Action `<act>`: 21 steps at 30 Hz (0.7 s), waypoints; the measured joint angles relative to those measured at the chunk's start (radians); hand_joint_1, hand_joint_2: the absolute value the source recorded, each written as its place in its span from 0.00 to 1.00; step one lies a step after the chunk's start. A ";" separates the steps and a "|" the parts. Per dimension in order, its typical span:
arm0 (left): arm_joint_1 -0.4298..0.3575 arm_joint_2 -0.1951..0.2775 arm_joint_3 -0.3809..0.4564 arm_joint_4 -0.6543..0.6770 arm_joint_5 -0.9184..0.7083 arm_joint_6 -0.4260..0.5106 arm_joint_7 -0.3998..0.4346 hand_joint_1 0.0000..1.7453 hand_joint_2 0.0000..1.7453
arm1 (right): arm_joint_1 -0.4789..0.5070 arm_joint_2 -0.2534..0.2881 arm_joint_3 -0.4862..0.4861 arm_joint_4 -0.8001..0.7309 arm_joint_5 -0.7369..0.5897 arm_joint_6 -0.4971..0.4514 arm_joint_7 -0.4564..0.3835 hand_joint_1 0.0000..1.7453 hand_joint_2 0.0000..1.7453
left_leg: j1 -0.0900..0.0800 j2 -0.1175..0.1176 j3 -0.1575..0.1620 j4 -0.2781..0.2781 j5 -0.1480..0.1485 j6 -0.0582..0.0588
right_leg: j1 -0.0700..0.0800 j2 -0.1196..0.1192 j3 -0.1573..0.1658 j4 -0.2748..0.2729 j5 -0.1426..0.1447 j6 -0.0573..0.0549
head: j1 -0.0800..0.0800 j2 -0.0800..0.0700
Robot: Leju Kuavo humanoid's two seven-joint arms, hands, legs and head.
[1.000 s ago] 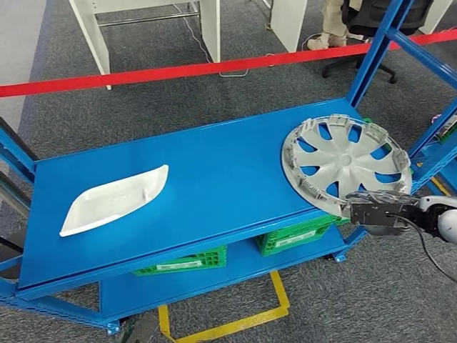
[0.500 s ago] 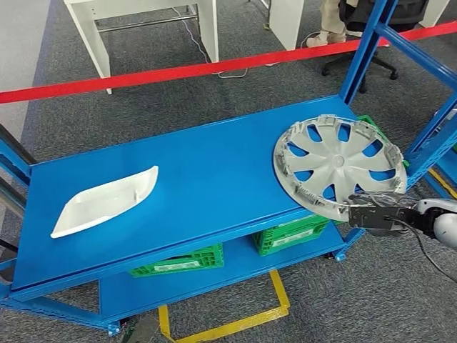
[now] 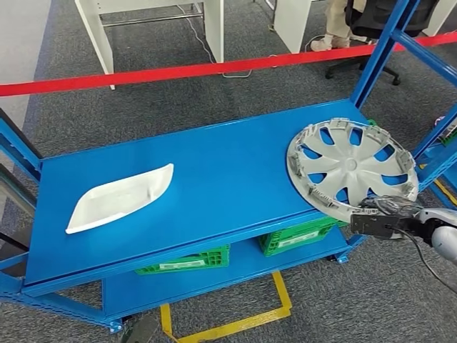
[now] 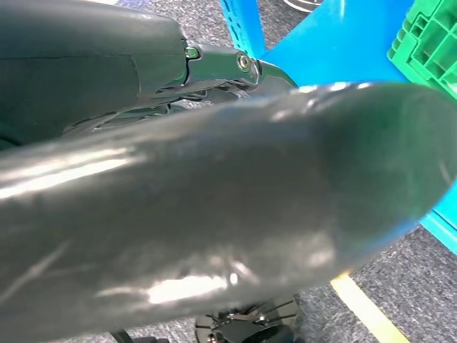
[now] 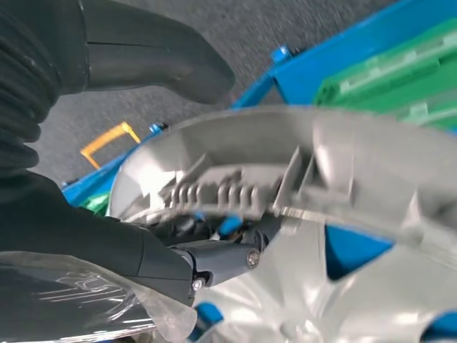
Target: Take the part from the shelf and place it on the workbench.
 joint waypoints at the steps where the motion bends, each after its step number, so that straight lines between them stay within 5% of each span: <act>1: 0.000 0.000 0.000 0.000 0.000 0.000 0.000 0.00 0.00 | 0.002 0.000 -0.007 0.001 0.003 -0.005 -0.003 1.00 1.00 | -0.001 -0.001 0.000 0.003 -0.002 -0.004 | 0.001 0.000 0.032 -0.061 0.018 -0.002 | 0.000 0.000; 3: 0.001 0.000 0.001 0.000 0.001 0.001 -0.001 0.00 0.00 | 0.005 0.001 -0.020 0.002 0.008 -0.012 -0.006 1.00 1.00 | -0.005 -0.002 -0.003 0.006 -0.004 -0.012 | 0.004 0.002 0.064 -0.116 0.021 -0.009 | -0.001 0.000; 7: 0.004 0.002 0.001 0.001 0.004 0.003 -0.002 0.00 0.00 | 0.018 0.002 -0.042 0.002 0.024 -0.024 -0.012 1.00 1.00 | -0.002 -0.001 -0.013 0.034 -0.027 -0.032 | 0.002 0.001 0.071 -0.123 0.025 -0.033 | -0.005 0.000; 10: 0.006 0.002 0.001 0.001 0.008 0.003 -0.004 0.00 0.00 | 0.036 0.004 -0.051 0.002 0.032 -0.027 -0.014 1.00 1.00 | 0.003 0.000 -0.083 0.199 -0.115 -0.046 | 0.001 -0.002 0.073 -0.124 0.025 -0.043 | -0.009 0.000; 12: 0.009 0.003 0.001 0.001 0.010 0.003 -0.005 0.00 0.00 | 0.054 0.006 -0.052 0.003 0.036 -0.027 -0.016 1.00 1.00 | 0.006 0.000 -0.119 0.281 -0.137 -0.047 | 0.001 -0.003 0.072 -0.124 0.025 -0.043 | -0.009 0.000; 14: 0.011 0.003 0.001 0.002 0.010 0.004 -0.005 0.00 0.00 | 0.067 0.009 -0.056 0.003 0.043 -0.027 -0.019 1.00 1.00 | 0.005 0.000 -0.093 0.223 -0.088 -0.043 | 0.002 -0.003 0.072 -0.124 0.025 -0.043 | -0.009 0.000; 17: 0.011 0.006 0.001 0.002 0.012 0.004 -0.006 0.00 0.00 | 0.076 0.010 -0.068 0.003 0.053 -0.028 -0.022 1.00 1.00 | 0.003 0.000 -0.011 0.043 -0.012 -0.029 | 0.005 -0.002 0.070 -0.122 0.025 -0.035 | -0.008 0.000; 21: 0.014 0.007 0.002 0.002 0.015 0.005 -0.011 0.00 0.00 | 0.085 0.010 -0.082 0.003 0.060 -0.030 -0.023 1.00 1.00 | 0.000 0.000 0.001 0.003 -0.008 -0.014 | 0.003 -0.001 0.062 -0.123 0.026 -0.012 | -0.007 0.000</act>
